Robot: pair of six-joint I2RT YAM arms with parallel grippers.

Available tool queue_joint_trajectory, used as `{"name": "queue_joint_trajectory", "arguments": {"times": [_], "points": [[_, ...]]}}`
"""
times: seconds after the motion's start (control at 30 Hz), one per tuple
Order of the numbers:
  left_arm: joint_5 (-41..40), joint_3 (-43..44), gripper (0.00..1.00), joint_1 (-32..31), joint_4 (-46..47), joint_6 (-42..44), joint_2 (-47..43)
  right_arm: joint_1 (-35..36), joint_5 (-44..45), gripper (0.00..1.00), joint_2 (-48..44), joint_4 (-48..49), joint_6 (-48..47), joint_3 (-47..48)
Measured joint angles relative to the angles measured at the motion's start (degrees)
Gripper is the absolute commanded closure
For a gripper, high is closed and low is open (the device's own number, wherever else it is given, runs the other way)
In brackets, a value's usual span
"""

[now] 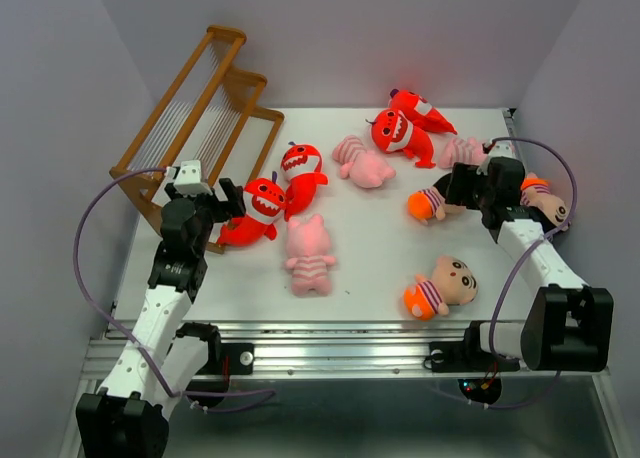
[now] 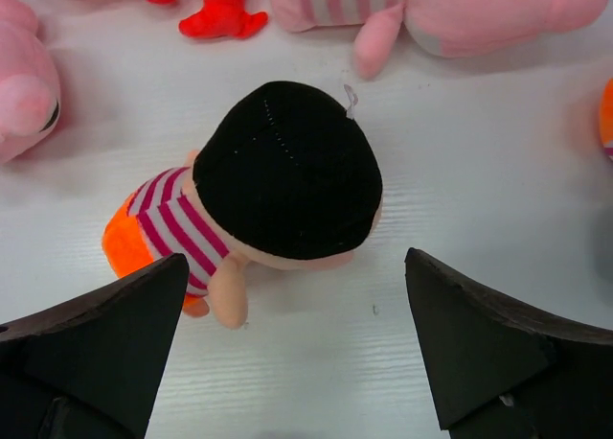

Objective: Place and organize the stuffed toys onto the shelf
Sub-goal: Grab a stuffed toy with the left arm

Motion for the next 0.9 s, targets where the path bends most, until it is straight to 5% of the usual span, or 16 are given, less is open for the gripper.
{"name": "queue_joint_trajectory", "arguments": {"times": [0.57,0.9], "points": [[10.62,1.16,0.01,-0.04,0.70,0.68,2.16,-0.26,-8.09,0.00,-1.57,0.83,-2.60,0.04],[15.82,3.72,0.01,-3.21,-0.07,-1.86,5.79,-0.24,-27.34,0.00,-3.76,-3.10,-16.00,-0.39]]}}
